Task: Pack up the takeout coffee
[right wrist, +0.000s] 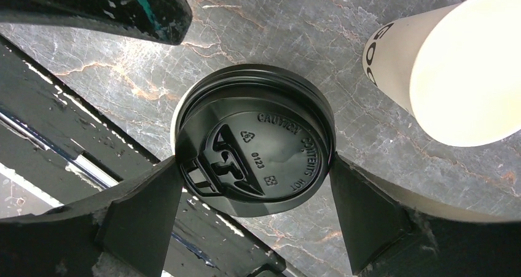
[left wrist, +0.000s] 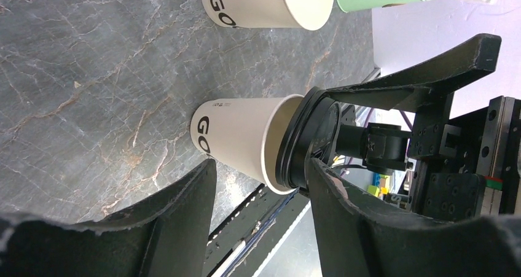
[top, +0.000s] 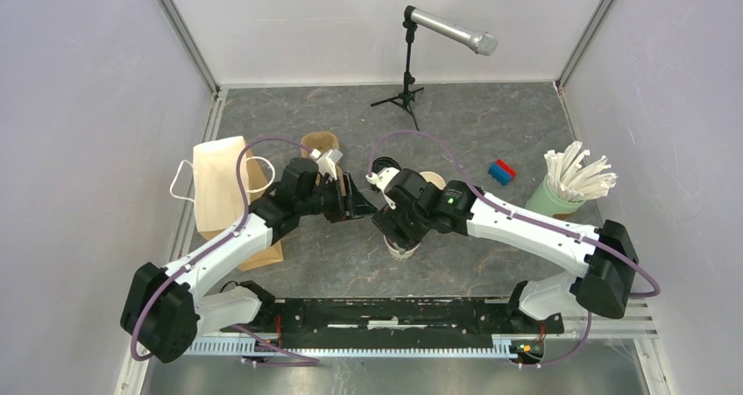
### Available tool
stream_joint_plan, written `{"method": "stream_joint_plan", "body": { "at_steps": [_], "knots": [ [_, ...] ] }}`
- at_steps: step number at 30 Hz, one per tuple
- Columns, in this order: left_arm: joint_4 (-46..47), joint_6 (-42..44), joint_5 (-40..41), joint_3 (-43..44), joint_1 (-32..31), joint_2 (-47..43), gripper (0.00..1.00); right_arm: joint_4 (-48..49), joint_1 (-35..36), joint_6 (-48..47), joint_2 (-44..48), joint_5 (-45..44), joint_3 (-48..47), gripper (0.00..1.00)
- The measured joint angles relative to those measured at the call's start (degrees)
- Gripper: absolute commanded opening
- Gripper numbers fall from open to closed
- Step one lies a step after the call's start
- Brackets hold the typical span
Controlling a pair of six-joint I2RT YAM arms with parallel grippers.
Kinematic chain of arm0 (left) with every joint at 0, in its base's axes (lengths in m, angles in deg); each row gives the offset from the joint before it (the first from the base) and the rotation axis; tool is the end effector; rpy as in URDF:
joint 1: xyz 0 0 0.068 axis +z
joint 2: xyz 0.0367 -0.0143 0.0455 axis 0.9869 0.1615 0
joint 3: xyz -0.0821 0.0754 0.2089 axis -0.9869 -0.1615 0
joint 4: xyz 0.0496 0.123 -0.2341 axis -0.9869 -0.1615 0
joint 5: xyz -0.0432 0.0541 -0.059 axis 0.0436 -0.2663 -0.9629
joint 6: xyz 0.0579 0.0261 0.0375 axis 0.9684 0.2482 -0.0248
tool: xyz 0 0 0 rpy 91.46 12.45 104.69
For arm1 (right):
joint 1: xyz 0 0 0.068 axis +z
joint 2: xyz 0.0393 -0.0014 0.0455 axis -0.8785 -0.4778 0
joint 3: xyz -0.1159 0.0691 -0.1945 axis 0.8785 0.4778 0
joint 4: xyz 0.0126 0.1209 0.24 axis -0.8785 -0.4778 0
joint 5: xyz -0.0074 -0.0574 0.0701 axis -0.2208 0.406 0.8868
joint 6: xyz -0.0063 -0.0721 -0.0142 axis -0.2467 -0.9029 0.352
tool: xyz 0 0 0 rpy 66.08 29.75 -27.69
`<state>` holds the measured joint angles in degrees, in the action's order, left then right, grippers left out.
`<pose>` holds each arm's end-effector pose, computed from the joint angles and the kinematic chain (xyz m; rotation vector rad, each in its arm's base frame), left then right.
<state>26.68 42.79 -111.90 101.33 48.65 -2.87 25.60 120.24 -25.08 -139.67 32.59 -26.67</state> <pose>0.2260 -0.1748 0.1942 0.0578 2.3683 -1.2260 0.1682 0.2612 0.2185 -0.9507 2.4488 0.2766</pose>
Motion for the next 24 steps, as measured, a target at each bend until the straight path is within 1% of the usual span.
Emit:
{"method": "stream_joint_plan", "body": {
  "at_steps": [9,14,19,24],
  "knots": [
    [1.9,-0.9,-1.2,-0.4,0.0,1.2,0.63,0.2,0.0,-0.7,-0.2,0.2,0.0,0.95],
    [3.1,-1.2,-2.0,-1.0,-0.2,1.8,0.63,0.2,0.0,-1.1,-0.2,0.3,0.0,0.89],
    [3.1,-1.5,-2.5,-1.1,-0.4,2.5,0.62,0.0,0.0,-1.7,-0.2,0.4,-0.3,0.89],
    [3.2,-1.6,-3.0,-1.2,-0.5,2.7,0.62,-1.7,-0.1,-2.2,-0.2,0.9,-2.8,0.90]
  ]
}}
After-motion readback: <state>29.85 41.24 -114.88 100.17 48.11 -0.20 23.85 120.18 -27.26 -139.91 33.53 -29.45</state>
